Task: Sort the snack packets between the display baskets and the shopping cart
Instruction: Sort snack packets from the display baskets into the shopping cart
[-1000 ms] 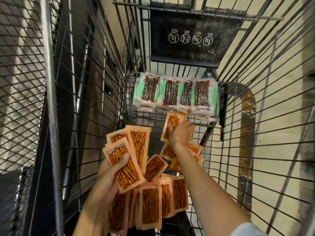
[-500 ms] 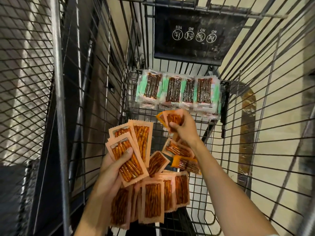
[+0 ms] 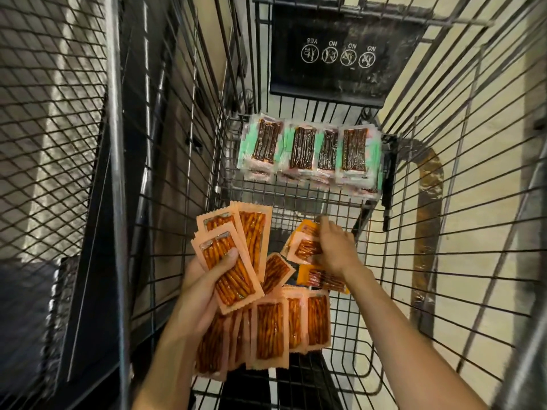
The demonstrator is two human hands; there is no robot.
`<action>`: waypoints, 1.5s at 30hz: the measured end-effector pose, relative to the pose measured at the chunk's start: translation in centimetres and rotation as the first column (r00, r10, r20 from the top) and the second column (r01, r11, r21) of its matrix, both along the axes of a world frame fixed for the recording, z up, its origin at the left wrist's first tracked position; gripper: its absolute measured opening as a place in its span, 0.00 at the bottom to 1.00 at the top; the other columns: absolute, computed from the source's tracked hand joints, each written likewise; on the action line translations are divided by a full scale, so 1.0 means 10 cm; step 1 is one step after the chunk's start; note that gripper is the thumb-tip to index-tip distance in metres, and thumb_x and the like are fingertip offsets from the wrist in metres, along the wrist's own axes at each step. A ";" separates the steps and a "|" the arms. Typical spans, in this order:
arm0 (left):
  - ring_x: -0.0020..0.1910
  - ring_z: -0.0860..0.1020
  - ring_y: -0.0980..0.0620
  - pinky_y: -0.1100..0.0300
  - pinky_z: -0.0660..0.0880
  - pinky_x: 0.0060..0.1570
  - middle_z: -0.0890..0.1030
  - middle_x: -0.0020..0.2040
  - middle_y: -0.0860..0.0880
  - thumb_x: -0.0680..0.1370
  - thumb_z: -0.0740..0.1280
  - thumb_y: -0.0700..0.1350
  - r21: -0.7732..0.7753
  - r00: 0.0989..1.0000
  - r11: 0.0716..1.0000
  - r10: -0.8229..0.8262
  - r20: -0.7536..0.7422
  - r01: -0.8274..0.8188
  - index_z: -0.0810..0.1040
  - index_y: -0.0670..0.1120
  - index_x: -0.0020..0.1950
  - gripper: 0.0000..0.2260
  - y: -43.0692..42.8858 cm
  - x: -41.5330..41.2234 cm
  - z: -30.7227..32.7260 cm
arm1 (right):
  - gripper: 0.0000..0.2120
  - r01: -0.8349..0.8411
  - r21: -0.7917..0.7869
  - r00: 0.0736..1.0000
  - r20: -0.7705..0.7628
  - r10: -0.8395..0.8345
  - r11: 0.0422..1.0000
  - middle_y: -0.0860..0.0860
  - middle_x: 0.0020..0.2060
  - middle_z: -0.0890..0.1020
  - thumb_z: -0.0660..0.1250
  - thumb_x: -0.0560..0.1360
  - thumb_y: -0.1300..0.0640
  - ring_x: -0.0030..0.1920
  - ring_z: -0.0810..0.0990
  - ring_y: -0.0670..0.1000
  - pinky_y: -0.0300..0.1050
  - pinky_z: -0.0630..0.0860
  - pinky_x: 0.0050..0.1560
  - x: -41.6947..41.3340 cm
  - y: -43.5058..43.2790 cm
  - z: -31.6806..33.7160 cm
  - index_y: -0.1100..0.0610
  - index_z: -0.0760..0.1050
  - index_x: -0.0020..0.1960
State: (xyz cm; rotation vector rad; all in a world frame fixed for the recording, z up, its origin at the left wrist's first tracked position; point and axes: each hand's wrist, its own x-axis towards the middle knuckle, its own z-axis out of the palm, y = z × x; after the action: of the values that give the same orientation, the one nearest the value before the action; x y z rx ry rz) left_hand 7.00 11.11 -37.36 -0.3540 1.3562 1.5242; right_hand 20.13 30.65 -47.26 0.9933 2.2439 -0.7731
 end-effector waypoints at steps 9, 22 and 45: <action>0.58 0.80 0.44 0.50 0.78 0.55 0.82 0.58 0.42 0.71 0.67 0.40 -0.025 0.999 0.999 0.021 0.028 -0.020 0.73 0.43 0.66 0.22 0.02 0.08 0.03 | 0.34 -0.003 -0.106 0.990 0.138 0.018 0.994 0.54 0.56 0.78 0.79 0.62 0.48 0.58 0.76 0.57 0.52 0.71 0.57 0.05 0.03 -0.06 0.55 0.67 0.61; 0.51 0.83 0.42 0.52 0.81 0.39 0.83 0.55 0.40 0.72 0.69 0.40 0.016 0.996 0.996 0.091 0.005 -0.091 0.78 0.44 0.60 0.17 0.08 0.15 0.34 | 0.14 0.602 -0.514 0.684 -0.065 -0.727 0.612 0.52 0.43 0.85 0.81 0.60 0.55 0.42 0.83 0.49 0.46 0.79 0.45 0.20 0.33 0.48 0.55 0.81 0.43; 0.46 0.84 0.50 0.57 0.80 0.42 0.86 0.47 0.48 0.67 0.75 0.45 0.261 0.628 0.877 0.474 -0.618 -0.404 0.82 0.51 0.50 0.12 -1.70 1.03 3.73 | 0.27 -0.090 -0.943 0.712 -0.286 -0.642 0.321 0.54 0.37 0.86 0.85 0.42 0.46 0.34 0.85 0.51 0.47 0.80 0.30 -0.07 -1.38 4.36 0.53 0.85 0.39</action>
State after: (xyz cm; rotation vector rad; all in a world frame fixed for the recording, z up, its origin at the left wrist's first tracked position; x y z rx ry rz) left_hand 17.29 -5.90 -0.07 -0.0573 1.8270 2.2730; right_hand 19.46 16.88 -3.69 0.5385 1.4512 -2.5427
